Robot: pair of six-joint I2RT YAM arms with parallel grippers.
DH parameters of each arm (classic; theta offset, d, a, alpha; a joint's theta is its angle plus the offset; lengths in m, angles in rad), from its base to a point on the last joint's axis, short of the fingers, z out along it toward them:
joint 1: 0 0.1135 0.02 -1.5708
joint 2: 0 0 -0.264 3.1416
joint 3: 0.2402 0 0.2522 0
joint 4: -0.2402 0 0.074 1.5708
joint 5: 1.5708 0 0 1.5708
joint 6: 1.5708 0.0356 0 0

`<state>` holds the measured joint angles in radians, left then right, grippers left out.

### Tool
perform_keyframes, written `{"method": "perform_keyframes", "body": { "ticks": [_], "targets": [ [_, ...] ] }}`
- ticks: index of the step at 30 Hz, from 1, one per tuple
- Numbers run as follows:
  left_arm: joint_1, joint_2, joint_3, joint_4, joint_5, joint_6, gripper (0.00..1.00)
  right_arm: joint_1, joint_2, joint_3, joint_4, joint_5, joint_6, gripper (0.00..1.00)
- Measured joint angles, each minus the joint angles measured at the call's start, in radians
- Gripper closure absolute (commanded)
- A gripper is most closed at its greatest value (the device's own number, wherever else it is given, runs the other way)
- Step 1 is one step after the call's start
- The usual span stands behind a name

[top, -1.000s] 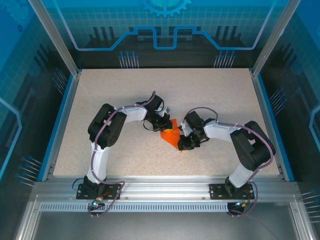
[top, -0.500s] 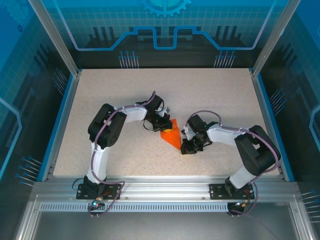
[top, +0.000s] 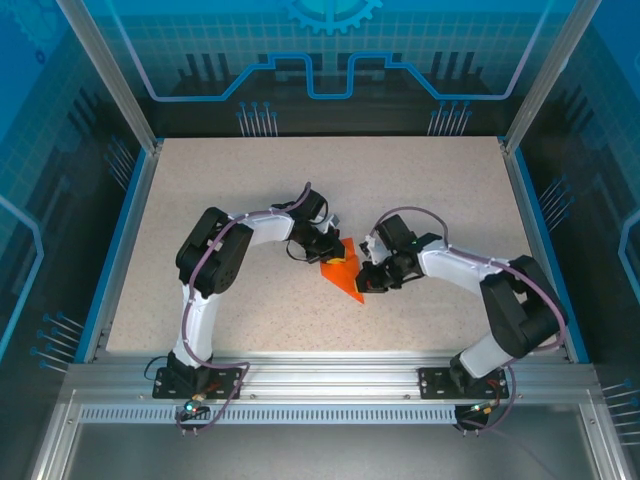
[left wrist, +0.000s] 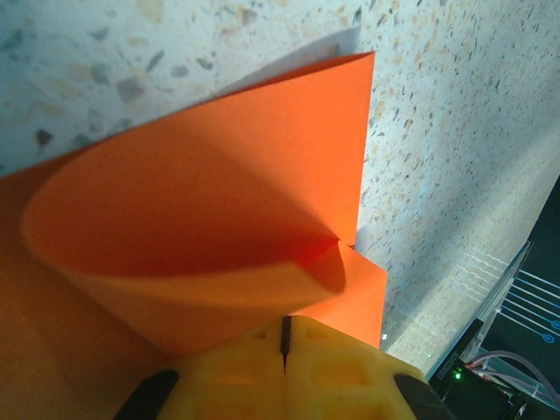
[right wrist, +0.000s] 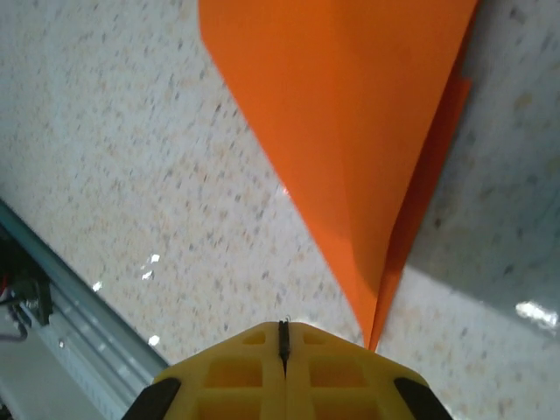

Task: Fold a paper plane with a square sheet of paper (fold left side to right side)
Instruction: Fourth fold the wing at the center of the table.

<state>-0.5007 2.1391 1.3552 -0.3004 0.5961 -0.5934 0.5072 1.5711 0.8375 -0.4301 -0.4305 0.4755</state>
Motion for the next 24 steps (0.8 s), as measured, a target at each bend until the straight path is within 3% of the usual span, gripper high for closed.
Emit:
{"method": "perform_keyframes", "body": {
  "ticks": [9,19,24],
  "targets": [
    [0.0,0.0,0.0,0.0,0.0,0.0,0.97,-0.007,0.151,0.042,0.042,0.042,0.03,0.98],
    [-0.001,-0.025,-0.005,-0.008,-0.019,0.026,0.78,-0.032,0.163,0.021,0.069,0.005,0.046,1.0],
    [0.0,-0.103,-0.053,0.011,-0.03,0.045,0.81,-0.05,0.159,-0.003,0.104,-0.032,0.045,1.0]
  ]
}}
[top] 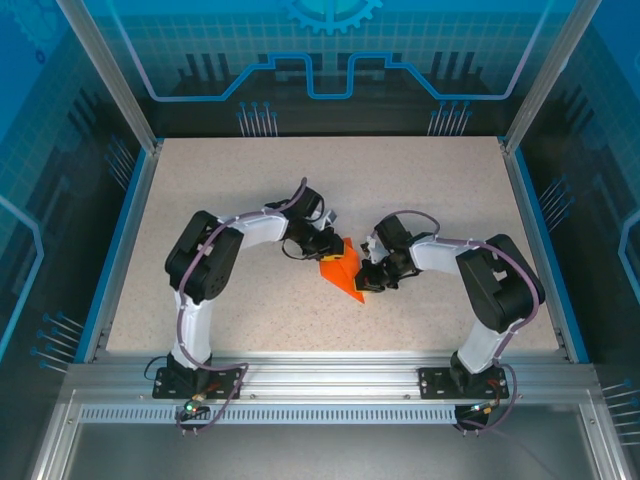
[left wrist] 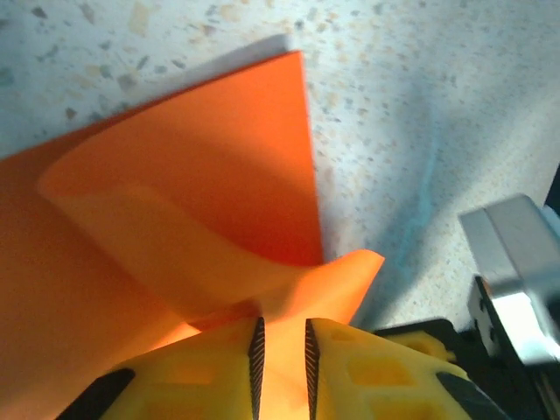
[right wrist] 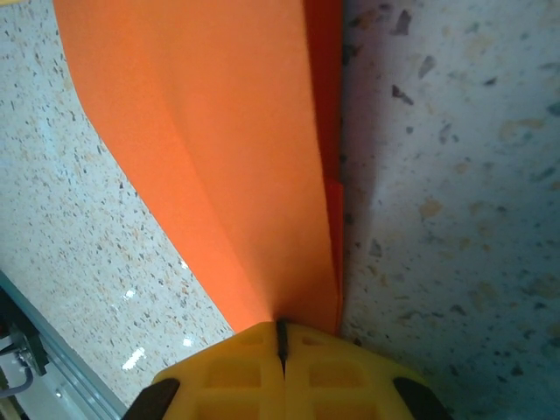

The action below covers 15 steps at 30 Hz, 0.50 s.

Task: Fold a paper plane with a square sheet of paper (fold left side to right side)
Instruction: Fourth fold the wing at the center of the table.

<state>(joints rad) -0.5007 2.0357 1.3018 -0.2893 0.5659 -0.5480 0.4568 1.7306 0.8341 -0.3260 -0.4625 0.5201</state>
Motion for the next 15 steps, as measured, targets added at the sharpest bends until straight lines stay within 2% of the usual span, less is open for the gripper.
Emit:
{"method": "perform_keyframes", "body": {
  "ticks": [5,15],
  "targets": [
    [-0.02,-0.049,-0.058,0.062,0.035,0.015,0.88,-0.002,-0.002,-0.003,0.006,-0.003,-0.004,1.0],
    [-0.085,-0.049,-0.12,0.116,0.106,0.027,0.91,-0.002,-0.002,-0.004,0.006,-0.002,-0.008,1.0]
  ]
}}
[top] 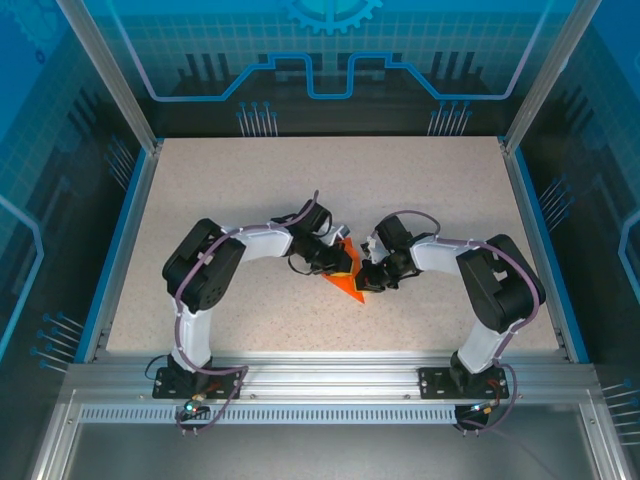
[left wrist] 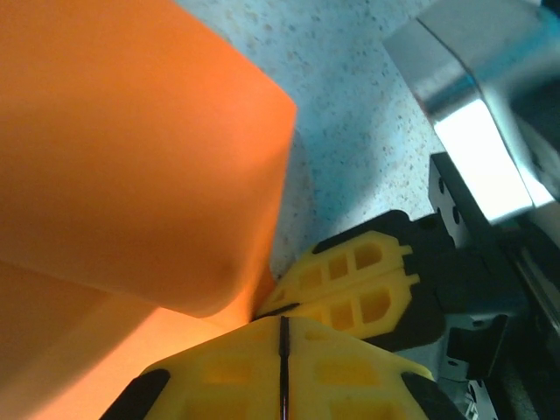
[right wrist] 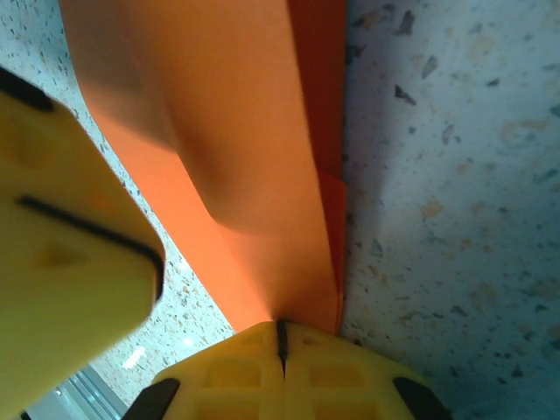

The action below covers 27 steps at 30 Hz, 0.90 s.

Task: Fold a paper plane with a square sheet of paper (fold left side to right side)
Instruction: Fourth fold the wing at the center of the table.

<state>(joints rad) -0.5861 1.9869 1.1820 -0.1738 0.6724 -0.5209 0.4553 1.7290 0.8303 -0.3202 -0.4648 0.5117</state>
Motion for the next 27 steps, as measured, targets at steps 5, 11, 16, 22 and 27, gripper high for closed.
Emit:
{"method": "perform_keyframes", "body": {
  "ticks": [5,11,16,22,27],
  "targets": [
    [-0.004,0.015,0.0,0.005,0.007,0.005,0.92,0.0,0.0,0.0,0.0,0.0,0.0,1.0],
    [-0.004,0.055,0.005,0.003,0.004,0.028,0.94,0.0,0.0,0.0,0.0,0.0,-0.006,1.0],
    [-0.004,0.068,0.007,0.003,-0.015,0.047,0.95,0.0,0.0,0.0,-0.003,0.003,-0.012,1.0],
    [-0.006,0.071,0.008,0.003,-0.034,0.053,0.96,0.0,0.0,0.0,-0.005,0.005,-0.023,1.0],
    [-0.006,0.071,0.011,-0.002,-0.044,0.057,0.96,0.0,0.0,0.001,-0.009,0.008,-0.031,1.0]
  ]
}}
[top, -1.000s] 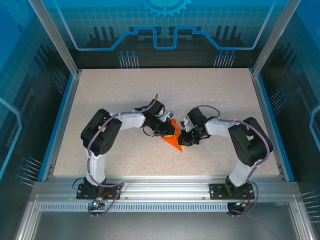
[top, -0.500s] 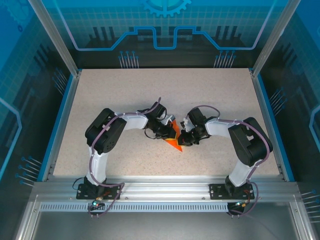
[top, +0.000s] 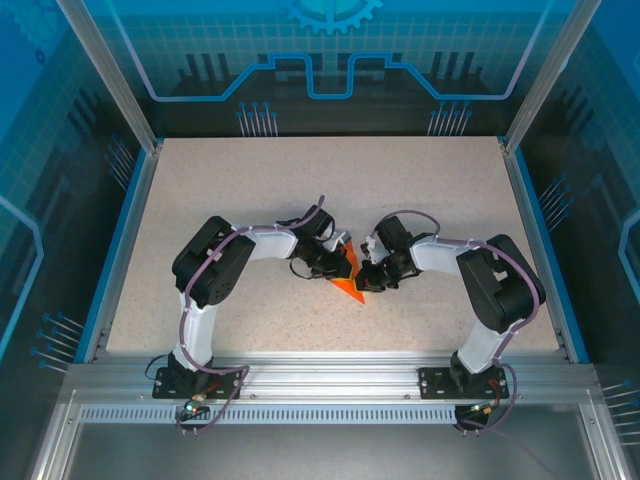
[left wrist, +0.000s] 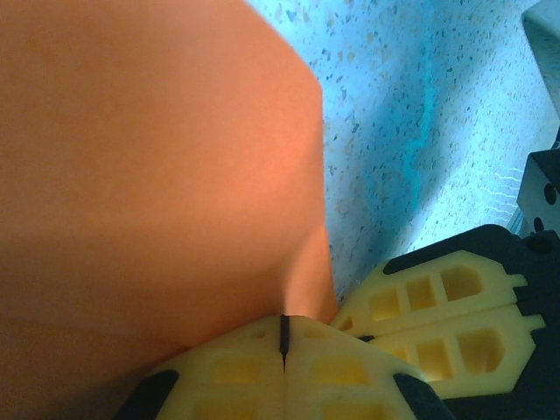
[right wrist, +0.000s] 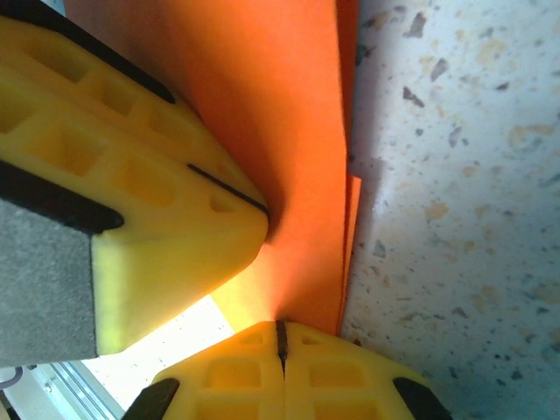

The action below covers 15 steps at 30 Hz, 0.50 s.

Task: Fold a paper plane with a square sheet of paper (fold left side to right side)
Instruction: Fourth fold the wing at the center of the table.

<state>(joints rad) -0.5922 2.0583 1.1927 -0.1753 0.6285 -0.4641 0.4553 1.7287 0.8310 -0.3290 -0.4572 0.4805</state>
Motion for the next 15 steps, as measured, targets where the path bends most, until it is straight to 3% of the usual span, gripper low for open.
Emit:
{"method": "perform_keyframes", "body": {
  "ticks": [8,15],
  "targets": [
    [0.009,0.0,0.011,-0.012,-0.016,0.013,0.96,0.0,-0.003,-0.002,0.0,0.003,-0.003,1.0],
    [0.068,0.008,0.047,-0.031,-0.066,0.042,0.96,0.0,-0.018,-0.02,0.014,0.012,-0.003,1.0]
  ]
}}
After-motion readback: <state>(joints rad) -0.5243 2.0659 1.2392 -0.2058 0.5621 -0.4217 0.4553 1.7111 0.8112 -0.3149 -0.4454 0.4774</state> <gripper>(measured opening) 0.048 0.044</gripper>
